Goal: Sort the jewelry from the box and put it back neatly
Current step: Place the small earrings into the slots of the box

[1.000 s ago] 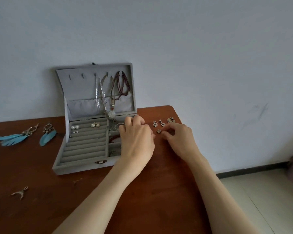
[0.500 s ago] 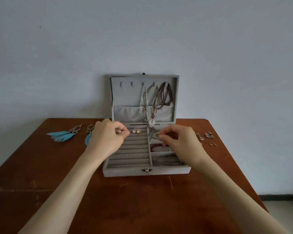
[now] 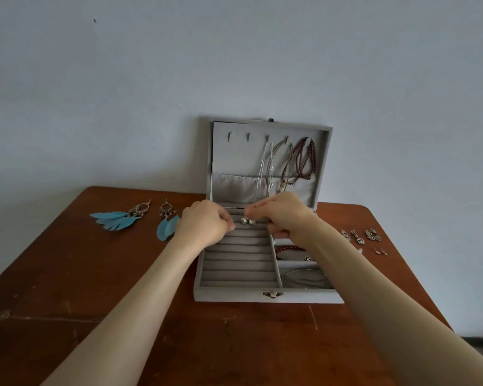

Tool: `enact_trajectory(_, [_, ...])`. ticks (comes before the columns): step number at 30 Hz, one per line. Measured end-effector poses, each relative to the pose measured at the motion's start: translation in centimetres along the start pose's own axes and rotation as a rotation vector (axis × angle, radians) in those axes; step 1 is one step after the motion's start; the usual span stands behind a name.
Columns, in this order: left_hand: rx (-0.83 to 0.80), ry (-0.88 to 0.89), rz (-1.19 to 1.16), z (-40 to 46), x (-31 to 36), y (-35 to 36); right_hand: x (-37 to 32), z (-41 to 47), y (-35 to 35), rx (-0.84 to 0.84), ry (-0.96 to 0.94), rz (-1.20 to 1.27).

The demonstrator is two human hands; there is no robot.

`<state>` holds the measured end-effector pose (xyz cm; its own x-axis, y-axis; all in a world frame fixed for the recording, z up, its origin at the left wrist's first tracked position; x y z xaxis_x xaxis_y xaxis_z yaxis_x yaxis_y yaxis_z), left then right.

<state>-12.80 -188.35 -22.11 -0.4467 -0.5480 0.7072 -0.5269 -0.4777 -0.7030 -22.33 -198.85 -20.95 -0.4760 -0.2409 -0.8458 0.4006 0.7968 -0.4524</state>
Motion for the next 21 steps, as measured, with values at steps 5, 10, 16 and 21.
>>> enact_trajectory(5, [-0.011,-0.077,0.065,1.3,-0.8,0.3,0.3,0.6,0.4,-0.048,0.077,-0.029])
enact_trajectory(10, [-0.039,-0.147,0.085,2.1,-1.4,0.4,0.4,1.2,1.2,-0.099,0.111,-0.03])
enact_trajectory(16, [0.032,-0.115,0.285,1.7,-0.3,0.1,0.5,1.6,1.6,-0.106,0.138,-0.074])
enact_trajectory(21, [0.162,0.003,0.364,0.1,0.8,-0.4,0.3,1.5,1.8,-0.108,0.146,-0.129])
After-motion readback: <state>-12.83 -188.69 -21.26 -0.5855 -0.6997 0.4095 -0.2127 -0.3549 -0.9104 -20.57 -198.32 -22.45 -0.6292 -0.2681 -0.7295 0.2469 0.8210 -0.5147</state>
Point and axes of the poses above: each hand's wrist, its own z-axis towards the middle knuckle, its own y-axis out of the palm, x = y × z, the point moved 6 cm from there along z, towards the middle knuckle, and after that the axes turned 9 degrees about -z, right-handed, at the moved point
